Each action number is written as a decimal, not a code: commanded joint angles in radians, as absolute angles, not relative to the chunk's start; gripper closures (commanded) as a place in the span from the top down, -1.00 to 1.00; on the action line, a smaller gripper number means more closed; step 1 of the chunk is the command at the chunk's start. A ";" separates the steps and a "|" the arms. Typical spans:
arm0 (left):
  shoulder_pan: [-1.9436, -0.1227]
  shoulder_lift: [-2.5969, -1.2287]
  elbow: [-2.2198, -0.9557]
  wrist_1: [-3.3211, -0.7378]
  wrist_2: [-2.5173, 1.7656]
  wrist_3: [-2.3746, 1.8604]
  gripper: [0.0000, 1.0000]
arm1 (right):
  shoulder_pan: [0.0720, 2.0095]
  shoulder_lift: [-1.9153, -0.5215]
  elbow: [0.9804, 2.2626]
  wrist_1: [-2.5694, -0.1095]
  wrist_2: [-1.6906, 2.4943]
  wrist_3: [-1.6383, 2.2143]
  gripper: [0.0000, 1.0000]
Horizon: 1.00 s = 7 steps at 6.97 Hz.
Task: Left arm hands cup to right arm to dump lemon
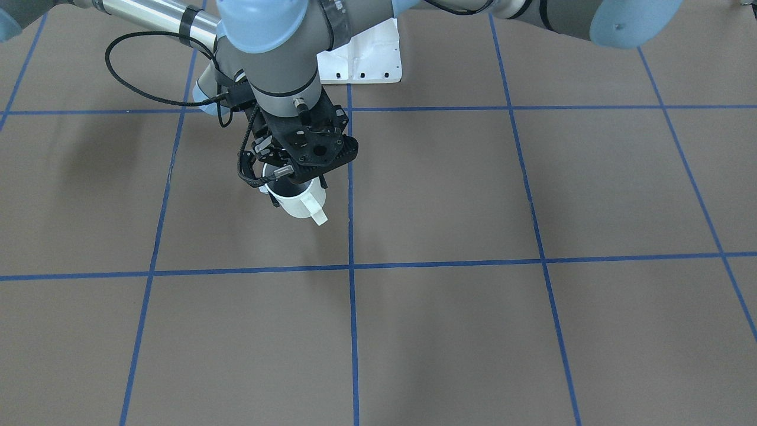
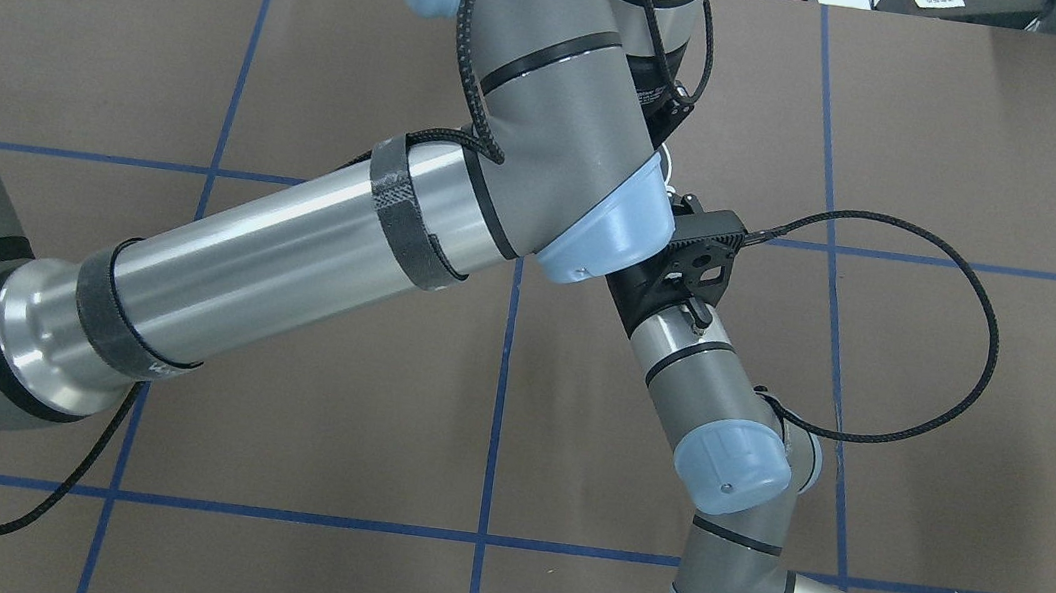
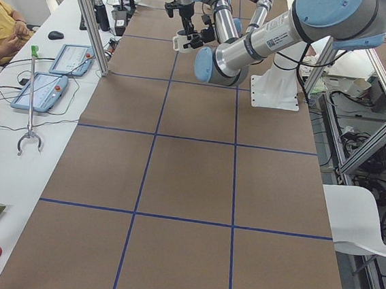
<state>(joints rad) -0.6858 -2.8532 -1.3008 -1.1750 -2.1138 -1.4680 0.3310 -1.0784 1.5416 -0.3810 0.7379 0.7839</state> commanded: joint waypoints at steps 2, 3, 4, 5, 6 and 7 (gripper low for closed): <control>-0.687 -2.853 -1.301 -1.175 -2.112 -1.468 -1.00 | 0.336 -1.078 1.542 -0.380 0.738 0.784 -0.16; -0.687 -2.853 -1.302 -1.175 -2.112 -1.467 -1.00 | 0.334 -1.080 1.533 -0.382 0.730 0.788 0.65; -0.689 -2.855 -1.304 -1.175 -2.114 -1.466 -1.00 | 0.327 -1.080 1.531 -0.380 0.688 0.796 0.99; -0.690 -2.855 -1.304 -1.177 -2.114 -1.466 -1.00 | 0.313 -1.083 1.516 -0.385 0.683 0.796 1.00; -0.693 -2.855 -1.307 -1.177 -2.114 -1.466 -1.00 | 0.296 -1.085 1.488 -0.384 0.678 0.796 1.00; -0.698 -2.861 -1.310 -1.177 -2.114 -1.465 -1.00 | 0.285 -1.085 1.455 -0.380 0.664 0.796 1.00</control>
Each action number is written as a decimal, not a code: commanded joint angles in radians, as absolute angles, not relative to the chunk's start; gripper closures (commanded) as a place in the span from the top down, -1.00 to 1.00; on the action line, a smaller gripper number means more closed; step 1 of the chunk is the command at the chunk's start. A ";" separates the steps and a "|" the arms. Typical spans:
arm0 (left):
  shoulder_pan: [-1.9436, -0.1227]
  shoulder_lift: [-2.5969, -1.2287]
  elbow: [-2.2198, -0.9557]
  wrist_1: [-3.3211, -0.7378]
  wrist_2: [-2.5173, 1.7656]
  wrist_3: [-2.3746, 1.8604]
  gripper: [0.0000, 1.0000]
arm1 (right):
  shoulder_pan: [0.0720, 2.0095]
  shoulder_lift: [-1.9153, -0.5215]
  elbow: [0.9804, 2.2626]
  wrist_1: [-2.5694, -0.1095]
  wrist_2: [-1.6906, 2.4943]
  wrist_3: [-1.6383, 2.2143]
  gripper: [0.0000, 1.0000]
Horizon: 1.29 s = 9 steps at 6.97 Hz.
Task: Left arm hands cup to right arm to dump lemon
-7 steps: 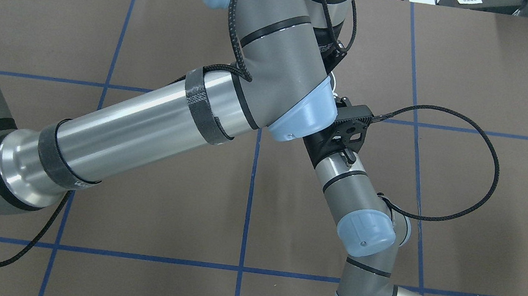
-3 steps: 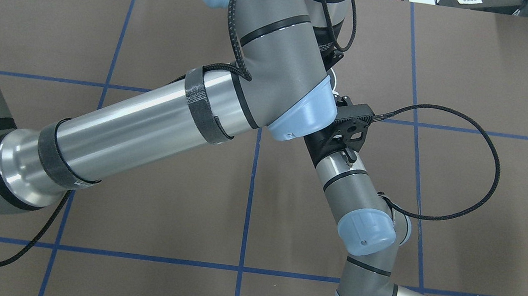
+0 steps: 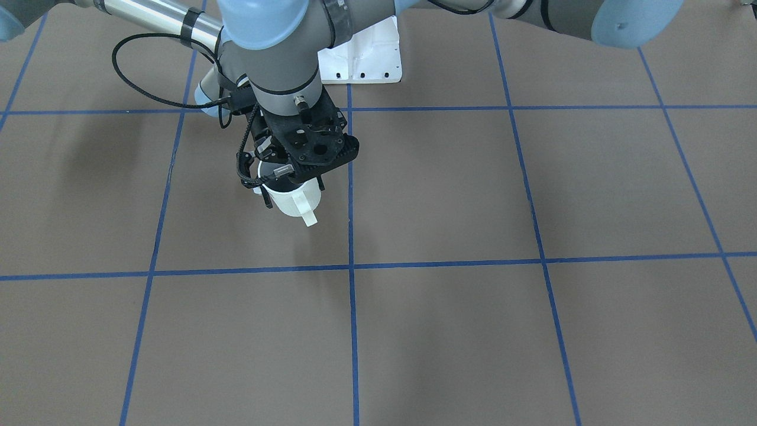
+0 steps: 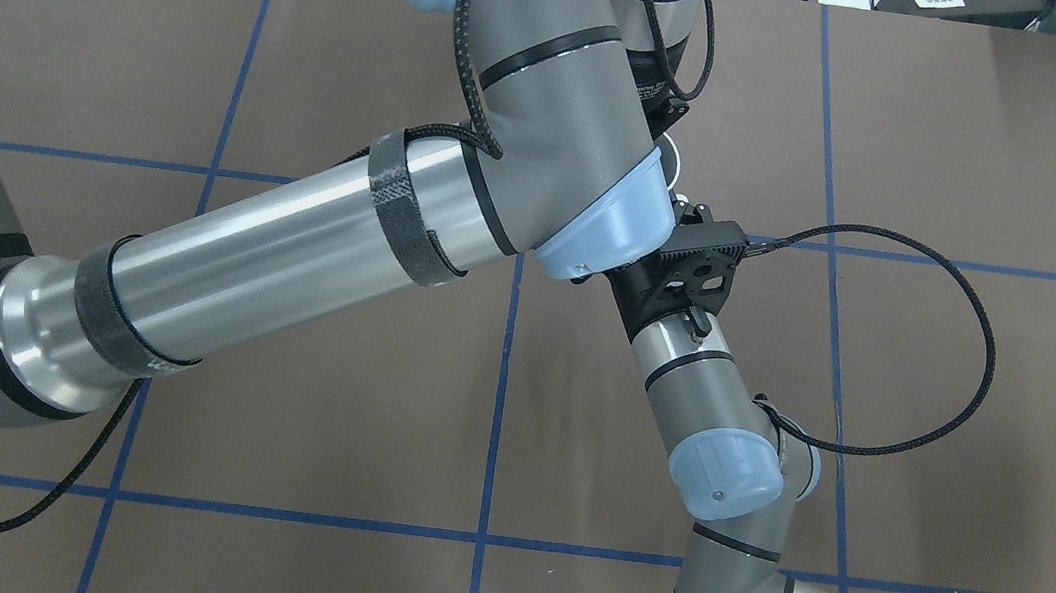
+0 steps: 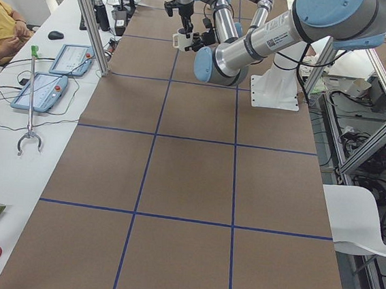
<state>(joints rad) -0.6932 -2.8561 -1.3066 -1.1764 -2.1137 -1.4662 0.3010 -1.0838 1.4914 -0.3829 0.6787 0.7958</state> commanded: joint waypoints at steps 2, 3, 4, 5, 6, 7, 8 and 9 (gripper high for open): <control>-0.751 -2.864 -1.353 -1.178 -2.141 -1.460 -1.00 | 0.281 -1.100 1.451 -0.379 0.666 0.795 1.00; -0.791 -2.859 -1.405 -1.177 -2.185 -1.456 -1.00 | 0.282 -1.103 1.462 -0.356 0.670 0.796 0.98; -0.810 -2.820 -1.478 -1.177 -2.190 -1.451 -1.00 | 0.287 -1.117 1.460 -0.309 0.673 0.789 0.96; -0.810 -2.756 -1.555 -1.175 -2.191 -1.389 -1.00 | 0.291 -1.144 1.462 -0.298 0.675 0.788 0.93; -0.818 -2.640 -1.674 -1.174 -2.189 -1.326 -1.00 | 0.314 -1.164 1.463 -0.292 0.704 0.790 0.89; -0.825 -2.511 -1.794 -1.175 -2.187 -1.263 -1.00 | 0.348 -1.190 1.474 -0.288 0.769 0.793 0.85; -0.828 -2.376 -1.896 -1.180 -2.180 -1.171 -1.00 | 0.391 -1.225 1.477 -0.287 0.826 0.793 0.86; -0.840 -2.259 -1.957 -1.184 -2.181 -1.063 -1.00 | 0.449 -1.259 1.479 -0.287 0.892 0.795 0.88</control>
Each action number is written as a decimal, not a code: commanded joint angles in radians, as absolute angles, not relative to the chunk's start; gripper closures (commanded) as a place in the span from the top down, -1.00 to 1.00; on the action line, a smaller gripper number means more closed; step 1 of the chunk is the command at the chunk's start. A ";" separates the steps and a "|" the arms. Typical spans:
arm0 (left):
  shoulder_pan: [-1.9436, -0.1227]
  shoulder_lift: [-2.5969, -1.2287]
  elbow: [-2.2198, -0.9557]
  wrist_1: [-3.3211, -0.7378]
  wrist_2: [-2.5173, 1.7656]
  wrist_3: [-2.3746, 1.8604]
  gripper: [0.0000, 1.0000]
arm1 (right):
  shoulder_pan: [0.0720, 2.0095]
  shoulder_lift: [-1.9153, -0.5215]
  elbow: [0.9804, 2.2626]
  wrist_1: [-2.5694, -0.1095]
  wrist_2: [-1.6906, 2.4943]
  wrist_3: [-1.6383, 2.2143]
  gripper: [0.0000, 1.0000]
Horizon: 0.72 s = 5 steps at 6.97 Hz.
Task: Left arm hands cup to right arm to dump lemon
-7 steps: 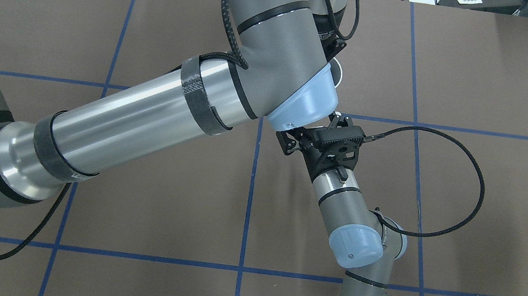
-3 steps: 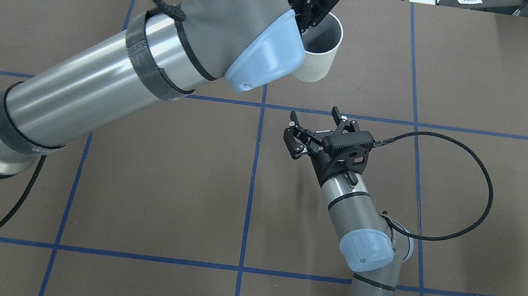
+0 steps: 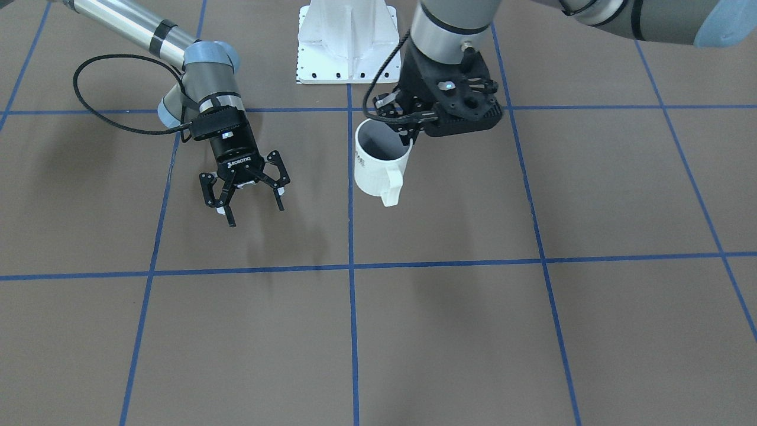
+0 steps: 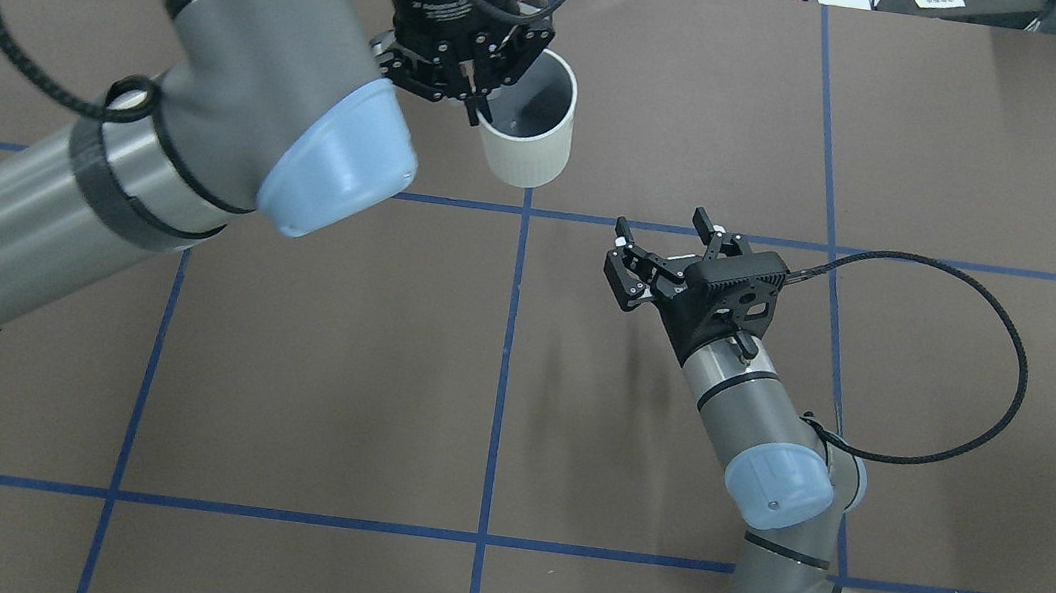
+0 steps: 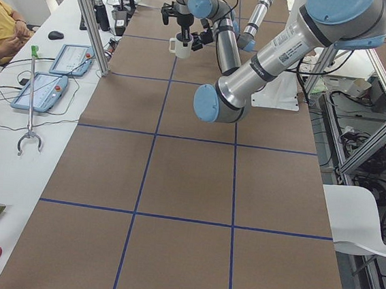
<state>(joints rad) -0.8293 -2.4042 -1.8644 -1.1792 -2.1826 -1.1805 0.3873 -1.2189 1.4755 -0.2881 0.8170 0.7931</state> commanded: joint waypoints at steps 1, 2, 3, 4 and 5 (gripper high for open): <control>-0.854 -2.149 -1.983 -1.236 -2.180 -0.967 -1.00 | 0.509 -1.306 1.497 -0.287 0.985 0.795 0.88; -0.880 -2.015 -1.996 -1.341 -2.181 -0.892 -1.00 | 0.572 -1.360 1.531 -0.287 1.087 0.795 0.88; -0.915 -1.888 -1.996 -1.461 -2.183 -0.809 -1.00 | 0.625 -1.420 1.573 -0.288 1.165 0.795 0.88; -0.955 -1.800 -1.993 -1.509 -2.190 -0.690 -1.00 | 0.715 -1.471 1.601 -0.288 1.315 0.795 0.88; -0.994 -1.742 -1.991 -1.506 -2.186 -0.586 -1.00 | 0.839 -1.500 1.617 -0.301 1.509 0.793 0.88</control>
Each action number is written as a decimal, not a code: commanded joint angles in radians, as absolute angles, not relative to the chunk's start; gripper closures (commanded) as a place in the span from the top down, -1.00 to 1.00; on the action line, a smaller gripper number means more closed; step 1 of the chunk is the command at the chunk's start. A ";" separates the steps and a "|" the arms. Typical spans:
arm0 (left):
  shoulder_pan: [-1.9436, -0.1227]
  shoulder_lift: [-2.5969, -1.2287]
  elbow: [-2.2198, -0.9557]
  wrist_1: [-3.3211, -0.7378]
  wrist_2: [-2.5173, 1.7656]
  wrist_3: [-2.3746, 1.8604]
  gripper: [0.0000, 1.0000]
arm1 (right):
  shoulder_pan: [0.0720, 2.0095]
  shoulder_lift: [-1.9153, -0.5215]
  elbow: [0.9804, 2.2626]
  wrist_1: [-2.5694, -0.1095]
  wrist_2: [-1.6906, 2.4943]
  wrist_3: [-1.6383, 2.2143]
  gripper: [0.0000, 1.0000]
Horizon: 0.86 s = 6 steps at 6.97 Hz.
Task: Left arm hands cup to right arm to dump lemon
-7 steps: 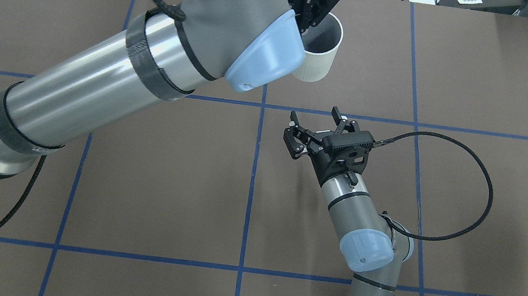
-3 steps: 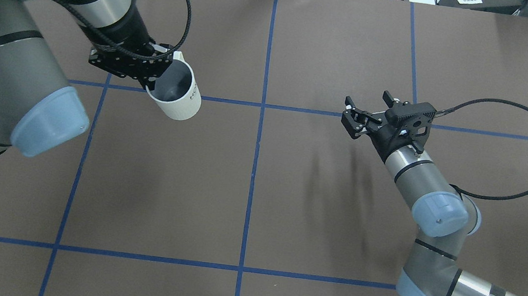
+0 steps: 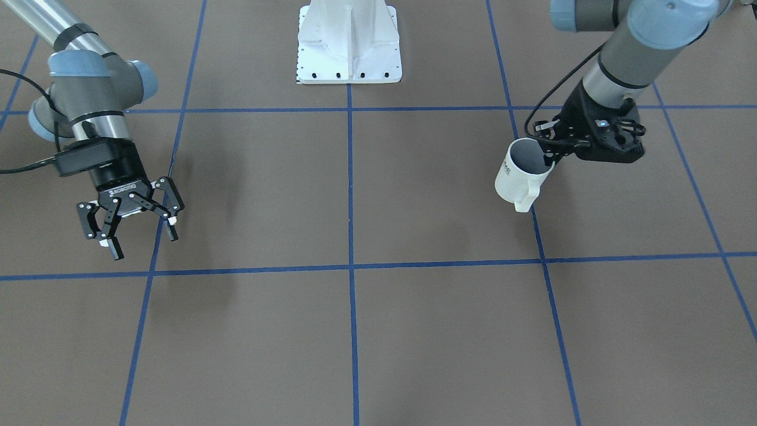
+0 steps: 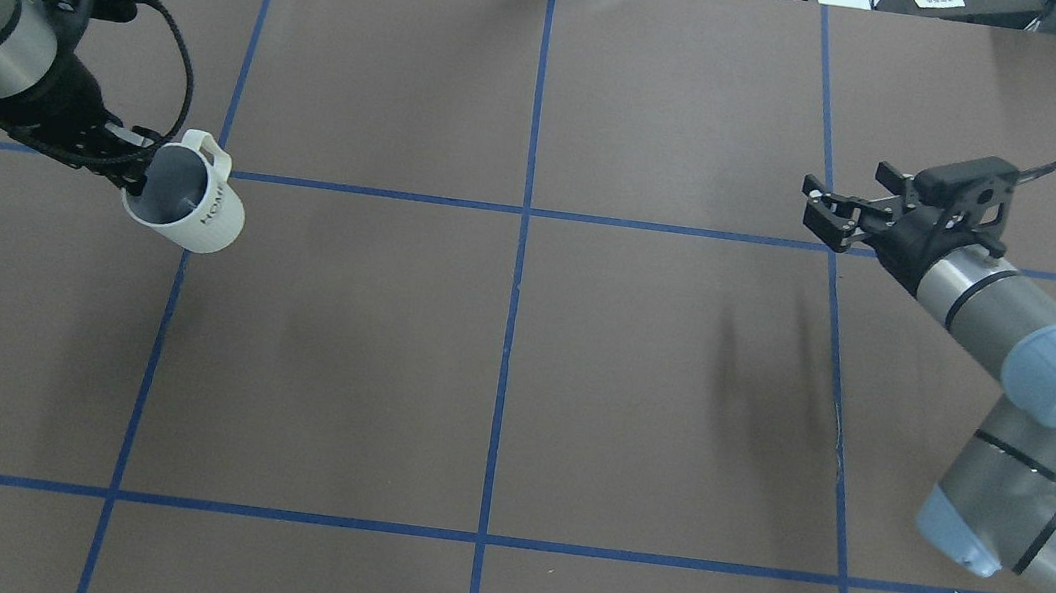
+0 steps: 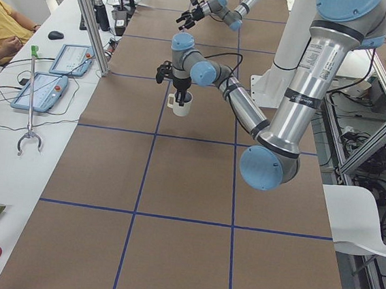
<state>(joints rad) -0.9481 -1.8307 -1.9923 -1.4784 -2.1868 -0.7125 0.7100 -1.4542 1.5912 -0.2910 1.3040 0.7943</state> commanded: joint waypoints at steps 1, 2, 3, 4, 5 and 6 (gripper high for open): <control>-1.047 -1.668 -1.985 -1.506 -2.183 -0.437 -1.00 | 0.971 -1.521 1.611 -0.304 1.710 0.792 0.88; -1.084 -1.617 -1.983 -1.503 -2.181 -0.329 -1.00 | 1.083 -1.532 1.603 -0.313 1.887 0.785 0.88; -1.083 -1.580 -1.976 -1.503 -2.183 -0.316 -1.00 | 1.176 -1.531 1.603 -0.371 2.027 0.782 0.88; -1.078 -1.578 -1.932 -1.499 -2.193 -0.313 -1.00 | 1.215 -1.525 1.603 -0.405 2.099 0.781 0.88; -1.069 -1.588 -1.890 -1.500 -2.195 -0.314 -1.00 | 1.215 -1.526 1.601 -0.405 2.100 0.781 0.88; -1.071 -1.585 -1.881 -1.500 -2.229 -0.314 -1.00 | 1.215 -1.526 1.603 -0.405 2.100 0.781 0.88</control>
<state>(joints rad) -1.0725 -1.5861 -1.9056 -1.5002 -2.2020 -0.3163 1.2057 -1.5265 1.6025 -0.3989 2.0843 0.7812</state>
